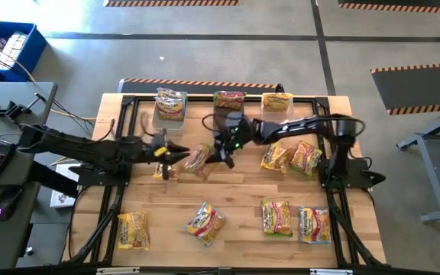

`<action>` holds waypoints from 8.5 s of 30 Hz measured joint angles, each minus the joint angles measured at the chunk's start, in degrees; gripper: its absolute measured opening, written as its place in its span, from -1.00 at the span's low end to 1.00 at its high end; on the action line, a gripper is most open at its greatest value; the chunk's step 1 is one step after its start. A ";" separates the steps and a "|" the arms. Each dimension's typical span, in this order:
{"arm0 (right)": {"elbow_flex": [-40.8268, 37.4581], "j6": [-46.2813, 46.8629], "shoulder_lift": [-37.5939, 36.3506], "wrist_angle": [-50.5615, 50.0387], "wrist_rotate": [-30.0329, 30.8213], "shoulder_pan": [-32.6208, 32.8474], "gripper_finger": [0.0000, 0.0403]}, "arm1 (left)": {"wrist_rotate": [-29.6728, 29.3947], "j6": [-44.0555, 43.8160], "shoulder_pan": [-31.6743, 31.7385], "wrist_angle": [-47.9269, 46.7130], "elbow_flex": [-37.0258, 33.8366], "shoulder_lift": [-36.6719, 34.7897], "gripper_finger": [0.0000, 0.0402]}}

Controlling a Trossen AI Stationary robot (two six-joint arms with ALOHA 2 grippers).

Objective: Sort Maruchan noodles
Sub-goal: Put the green noodle pack into the black bin

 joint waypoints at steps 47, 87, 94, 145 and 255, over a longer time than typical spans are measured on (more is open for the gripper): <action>-14.16 -5.26 -17.08 25.60 26.44 3.01 -0.43 | 11.10 1.53 14.41 30.76 2.98 16.81 0.03; 25.69 -26.12 -8.33 -54.74 25.28 -1.25 0.47 | 21.50 15.77 19.77 9.66 14.01 27.12 -0.58; 32.09 -26.06 -1.60 -63.80 23.08 -1.27 0.43 | 21.63 15.99 21.08 9.25 15.01 27.23 -0.58; 34.32 -42.75 7.77 -64.07 30.17 -17.88 -0.60 | 22.10 2.40 22.86 27.56 -2.20 20.85 -0.21; 29.99 -34.98 11.78 -52.78 34.37 -22.28 -0.83 | 21.44 1.32 22.86 22.32 -2.20 20.87 -0.21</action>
